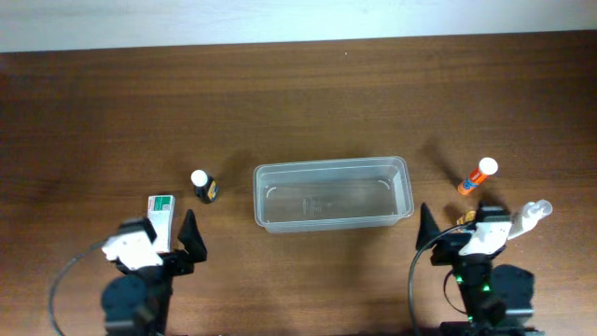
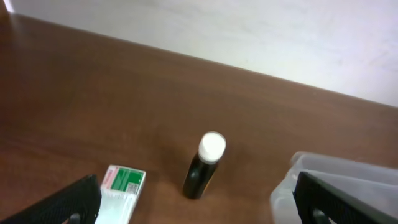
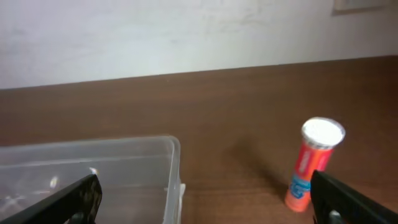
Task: Pack container
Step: 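Move the right gripper over the orange tube with white cap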
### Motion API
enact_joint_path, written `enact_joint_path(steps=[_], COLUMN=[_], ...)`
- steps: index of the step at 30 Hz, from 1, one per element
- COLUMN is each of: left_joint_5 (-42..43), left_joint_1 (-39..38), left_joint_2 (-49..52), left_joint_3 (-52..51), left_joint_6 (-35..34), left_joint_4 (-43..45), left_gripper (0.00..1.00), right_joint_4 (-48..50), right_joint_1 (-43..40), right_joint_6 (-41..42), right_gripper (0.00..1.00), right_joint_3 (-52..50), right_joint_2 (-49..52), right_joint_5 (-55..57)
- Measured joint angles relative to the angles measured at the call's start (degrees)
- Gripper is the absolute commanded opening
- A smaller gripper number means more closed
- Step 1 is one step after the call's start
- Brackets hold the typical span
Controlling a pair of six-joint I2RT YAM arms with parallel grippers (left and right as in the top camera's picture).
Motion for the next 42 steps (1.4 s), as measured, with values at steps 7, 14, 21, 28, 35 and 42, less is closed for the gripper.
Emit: enact_joint_path(steps=[7,14,21,28,35,42], left_joint_5=[0.04,0.22,0.22,0.22,0.22,0.22], left_joint_1=[0.00,0.00,0.00,0.00,0.00,0.00], left_joint_2=[21.59,43.47,53.02,55.89,56.04,56.04], left_joint_3=[21.53,41.33,48.13,48.19,48.22,48.26], left_joint_6=[0.00,0.87,1.09,1.09,1.09,1.09], left_joint_4=[-14.47,-34.56,-39.58,-39.82,-39.95,-39.95], left_gripper=[0.99,0.99,0.99,0.99,0.99,0.99], right_joint_4=[-15.23,-38.99,-50.47,-50.90,-50.23,-48.35], right_joint_1=[0.00,-0.83,-6.47,-13.22,-14.12,-14.23], right_joint_6=[0.63,0.68,0.66,1.44,1.68,1.68], right_gripper=[0.98,0.98,0.98,0.98,0.99,0.98], right_joint_3=[23.32,49.75,67.14,70.99,71.01,71.01], right_joint_2=[21.09,45.31,62.03,74.38,88.15,96.00], right_joint_5=[1.53,1.49,0.33,-0.07,-0.07,-0.04])
